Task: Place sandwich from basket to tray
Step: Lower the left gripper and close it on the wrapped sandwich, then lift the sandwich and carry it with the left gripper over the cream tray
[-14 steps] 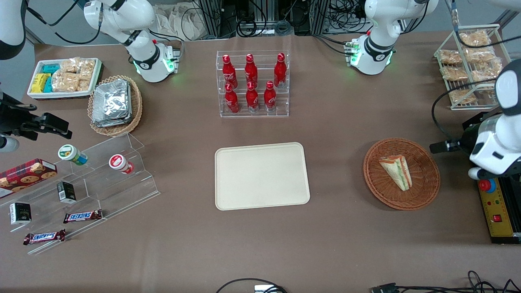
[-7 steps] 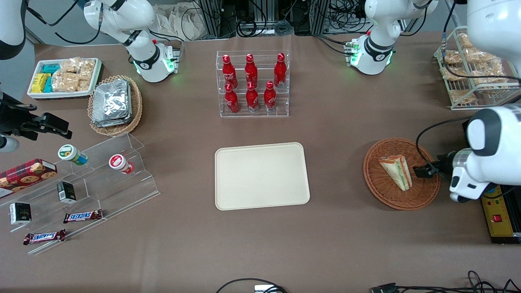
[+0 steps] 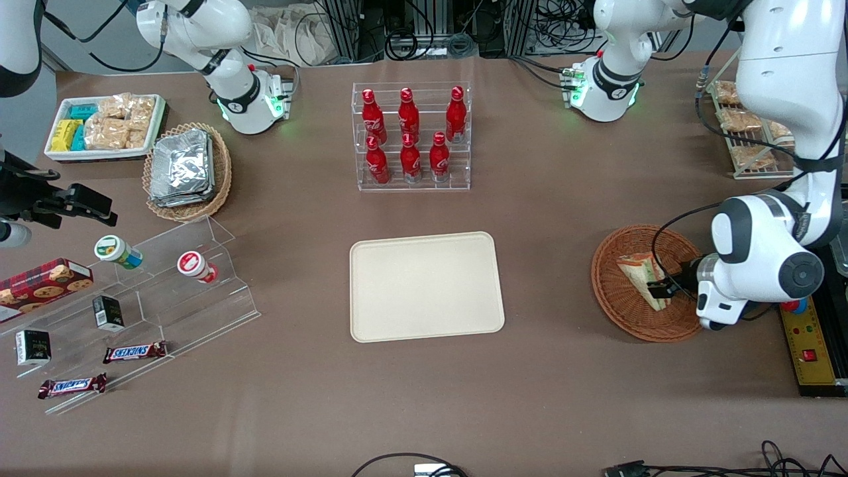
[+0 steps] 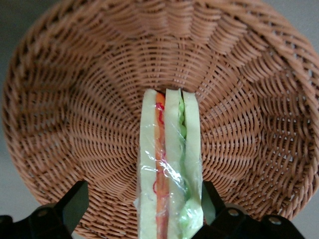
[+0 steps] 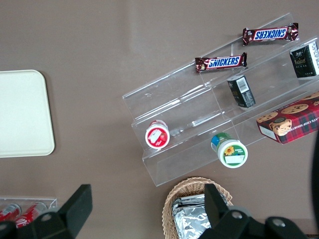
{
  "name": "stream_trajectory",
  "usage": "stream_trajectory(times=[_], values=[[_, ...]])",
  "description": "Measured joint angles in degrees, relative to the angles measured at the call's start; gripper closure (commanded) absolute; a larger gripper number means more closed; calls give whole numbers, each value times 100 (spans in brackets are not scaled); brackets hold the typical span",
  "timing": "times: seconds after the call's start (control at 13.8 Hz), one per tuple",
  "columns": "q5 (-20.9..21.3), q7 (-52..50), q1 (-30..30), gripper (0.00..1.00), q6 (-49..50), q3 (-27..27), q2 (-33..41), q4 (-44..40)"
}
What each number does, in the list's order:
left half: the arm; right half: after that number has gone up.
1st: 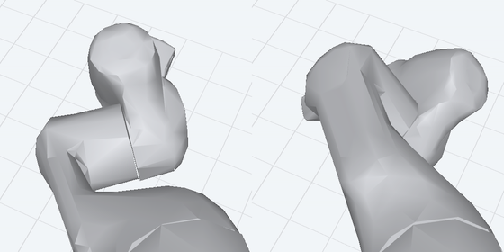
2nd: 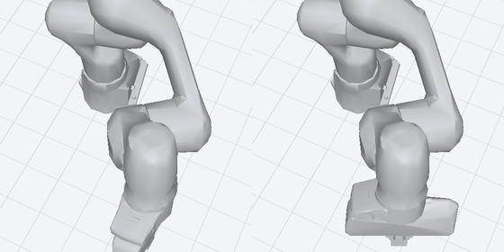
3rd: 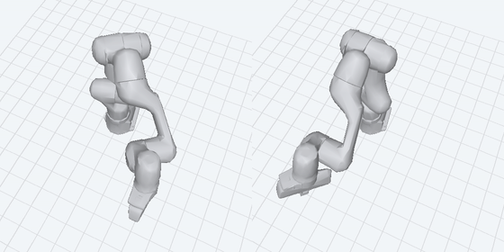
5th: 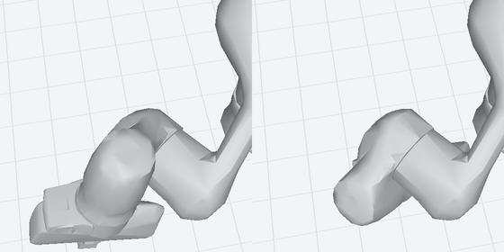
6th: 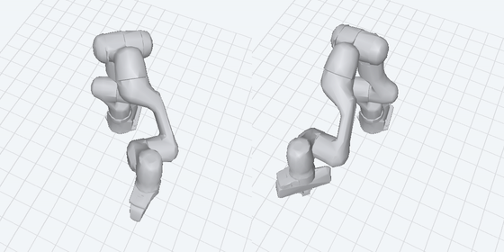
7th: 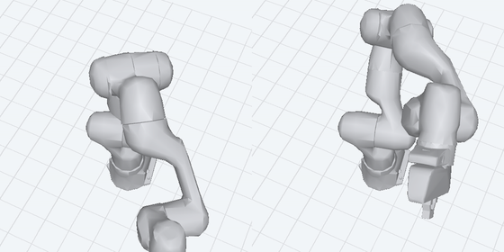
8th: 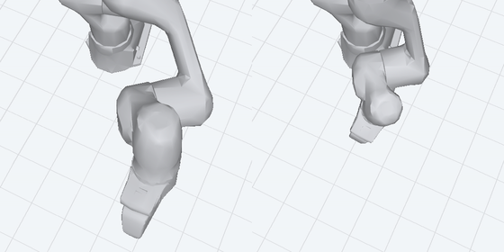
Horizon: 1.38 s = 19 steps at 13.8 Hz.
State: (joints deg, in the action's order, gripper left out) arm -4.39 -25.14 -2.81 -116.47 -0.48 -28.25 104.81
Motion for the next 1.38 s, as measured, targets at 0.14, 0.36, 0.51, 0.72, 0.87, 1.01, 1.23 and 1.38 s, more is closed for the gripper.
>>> stream_trajectory(times=[0.14, 0.36, 0.51, 0.72, 0.87, 1.01, 1.23, 1.38], values=[[-63, -42, 28, 0, -3, 14, -36, 43], [-90, -57, 46, 5, -14, 36, -182, 65], [-100, -58, 47, 24, -30, 41, -258, 66], [-106, -58, 79, 62, -37, 51, -295, 66], [-108, -59, 107, 69, -38, 54, -293, 65], [-108, -53, 111, 73, -25, 68, -247, 45], [-106, 32, 119, 77, 460, 214, 67, -170], [-104, 343, 128, 79, 1052, 387, 356, -488]])
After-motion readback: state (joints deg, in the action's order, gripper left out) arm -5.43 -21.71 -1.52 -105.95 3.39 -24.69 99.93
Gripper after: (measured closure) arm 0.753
